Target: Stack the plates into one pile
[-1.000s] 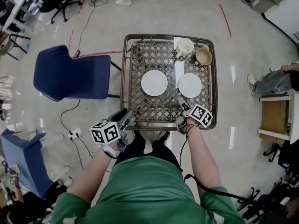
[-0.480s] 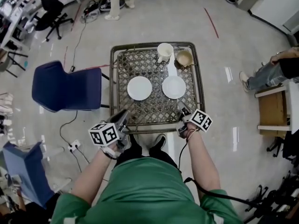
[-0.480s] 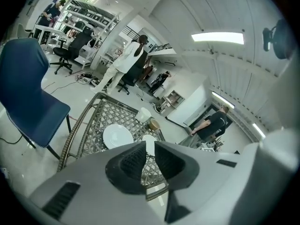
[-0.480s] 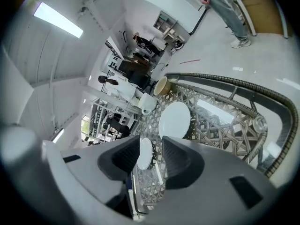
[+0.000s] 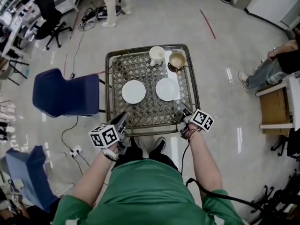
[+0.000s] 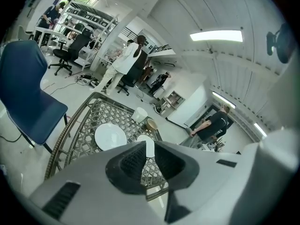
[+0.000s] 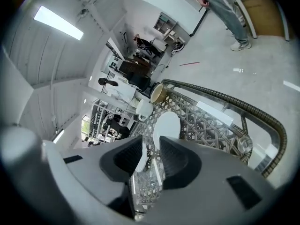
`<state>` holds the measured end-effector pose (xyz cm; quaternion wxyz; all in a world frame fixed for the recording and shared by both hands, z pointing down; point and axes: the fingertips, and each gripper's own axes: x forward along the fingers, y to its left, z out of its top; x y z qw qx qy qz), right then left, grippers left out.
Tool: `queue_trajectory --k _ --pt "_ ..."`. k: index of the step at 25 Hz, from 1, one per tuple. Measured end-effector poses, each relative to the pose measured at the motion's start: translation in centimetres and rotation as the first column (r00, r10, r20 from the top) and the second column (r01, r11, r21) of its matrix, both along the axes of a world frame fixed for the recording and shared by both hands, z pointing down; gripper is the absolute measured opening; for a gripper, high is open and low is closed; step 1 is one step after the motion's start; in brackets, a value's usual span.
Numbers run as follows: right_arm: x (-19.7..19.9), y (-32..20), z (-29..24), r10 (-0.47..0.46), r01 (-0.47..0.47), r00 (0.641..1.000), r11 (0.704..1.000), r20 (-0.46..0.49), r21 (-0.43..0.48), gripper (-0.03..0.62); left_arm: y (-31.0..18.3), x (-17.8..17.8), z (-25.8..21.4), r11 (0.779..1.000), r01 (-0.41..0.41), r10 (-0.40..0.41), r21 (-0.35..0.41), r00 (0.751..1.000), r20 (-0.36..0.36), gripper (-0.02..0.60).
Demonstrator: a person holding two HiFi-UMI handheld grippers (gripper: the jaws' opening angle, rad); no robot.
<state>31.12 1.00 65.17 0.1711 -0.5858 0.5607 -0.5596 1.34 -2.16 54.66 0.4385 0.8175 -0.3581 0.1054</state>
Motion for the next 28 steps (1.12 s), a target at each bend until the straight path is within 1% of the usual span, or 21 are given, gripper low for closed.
queue_trajectory --k 7,14,23,28 --pt "0.9 0.1 1.9 0.069 -0.067 0.997 0.996 0.027 -0.059 0.129 -1.0 0.4 1.1 0.998 -0.042 0.042 -0.039 0.999 0.002 0.067" --pt "0.5 -1.8 4.9 0.11 -0.103 0.993 0.988 0.051 -0.119 0.129 -3.1 0.4 3.1 0.993 -0.086 0.088 -0.082 0.996 0.013 0.067" --pt "-0.9 -4.5 8.0 0.092 -0.081 0.994 0.981 0.058 -0.174 0.129 -4.7 -1.5 5.1 0.989 -0.068 0.073 -0.132 0.997 0.036 0.067" --pt "-0.9 -4.7 9.4 0.091 -0.079 0.995 0.972 0.041 -0.221 0.13 -5.0 -2.0 5.5 0.988 -0.052 0.058 -0.145 0.998 0.038 0.067"
